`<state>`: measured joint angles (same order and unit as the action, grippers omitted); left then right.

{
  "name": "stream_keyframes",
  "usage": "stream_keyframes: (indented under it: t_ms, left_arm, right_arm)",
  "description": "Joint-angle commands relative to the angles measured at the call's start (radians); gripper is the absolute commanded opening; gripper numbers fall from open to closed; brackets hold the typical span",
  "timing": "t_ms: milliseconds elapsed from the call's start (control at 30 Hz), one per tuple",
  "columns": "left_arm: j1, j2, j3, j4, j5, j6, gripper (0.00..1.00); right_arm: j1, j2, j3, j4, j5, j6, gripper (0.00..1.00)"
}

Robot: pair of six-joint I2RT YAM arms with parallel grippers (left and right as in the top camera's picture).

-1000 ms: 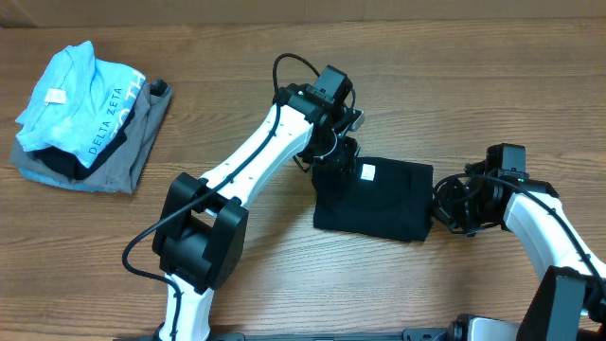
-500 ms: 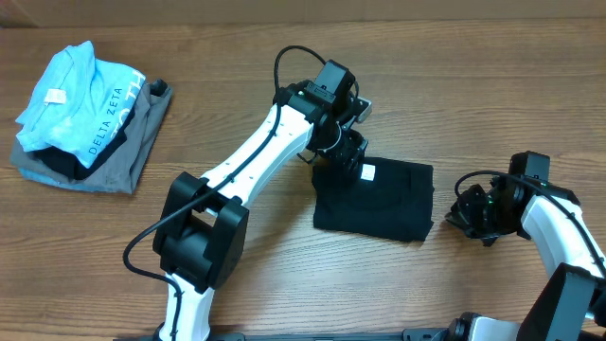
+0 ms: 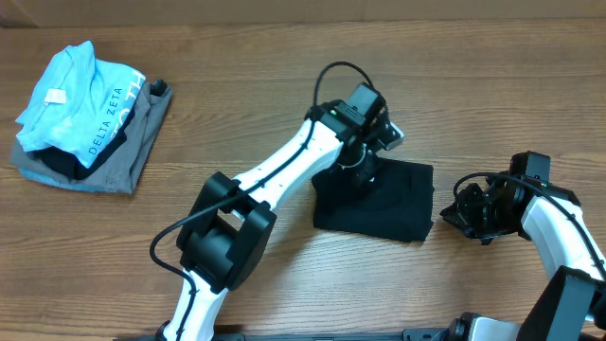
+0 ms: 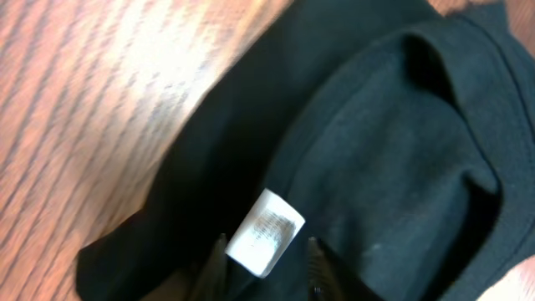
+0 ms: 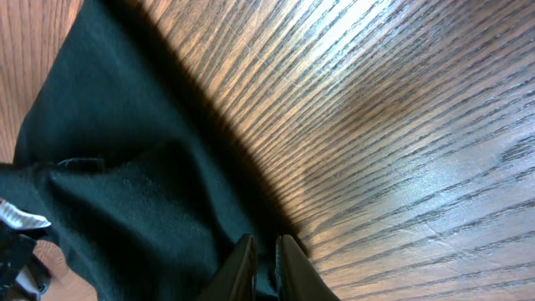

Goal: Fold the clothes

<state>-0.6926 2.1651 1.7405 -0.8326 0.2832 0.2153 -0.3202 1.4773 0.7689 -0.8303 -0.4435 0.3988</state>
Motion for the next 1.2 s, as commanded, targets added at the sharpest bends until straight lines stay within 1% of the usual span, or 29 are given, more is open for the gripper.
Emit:
stream_keyframes:
  t_ms: [0,67,100,167,233,267,300,333,400,433,600,933,1067,1167]
  left_arm:
    - [-0.004,0.008,-0.005,-0.012,-0.037,0.064,0.3]
    - [-0.004,0.008,-0.005,-0.019,-0.057,0.074,0.28]
    - [-0.003,0.008,-0.005,-0.017,-0.086,0.073,0.29]
    - [-0.002,0.008,-0.005,-0.002,-0.14,0.065,0.38]
    - [-0.002,0.008,-0.005,0.012,-0.141,0.066,0.42]
    - [-0.002,0.008,-0.005,0.014,-0.132,0.066,0.43]
    - [-0.002,0.008,-0.005,0.012,-0.124,0.066,0.41]
    - [-0.002,0.008,-0.005,0.005,-0.103,0.066,0.36]
    - [-0.004,0.008,-0.005,-0.007,-0.071,0.066,0.18]
    - [-0.005,0.008,-0.005,-0.008,-0.056,0.066,0.04]
    - [-0.004,0.007,0.015,-0.007,-0.043,0.043,0.04]
    - [0.004,0.006,0.156,0.004,-0.046,0.031,0.04]
    - [0.004,0.006,0.149,0.033,-0.043,0.031,0.04]
    - [0.003,0.008,0.132,0.07,-0.014,0.032,0.04]
  right_arm:
    - [-0.002,-0.022,0.025,0.002,0.008,-0.01,0.12]
    - [-0.002,-0.022,0.025,0.002,0.008,-0.011,0.12]
    - [-0.002,-0.022,0.025,0.002,0.008,-0.011,0.12]
    - [-0.002,-0.022,0.025,0.002,0.008,-0.011,0.12]
    - [-0.002,-0.022,0.025,0.002,0.008,-0.011,0.12]
    - [-0.002,-0.022,0.025,0.002,0.008,-0.011,0.12]
    - [-0.002,-0.022,0.025,0.002,0.008,-0.011,0.12]
    - [-0.002,-0.022,0.025,0.002,0.008,-0.011,0.12]
    - [-0.002,-0.022,0.024,0.002,0.008,-0.011,0.12]
    - [-0.002,-0.022,0.024,0.002,0.008,-0.011,0.12]
    - [-0.002,-0.022,0.024,0.002,0.022,-0.01,0.13]
    - [-0.002,-0.022,0.024,0.006,0.047,-0.01,0.13]
    - [-0.002,-0.022,0.024,0.006,0.05,-0.01,0.13]
    - [-0.002,-0.022,0.024,0.006,0.05,-0.01,0.14]
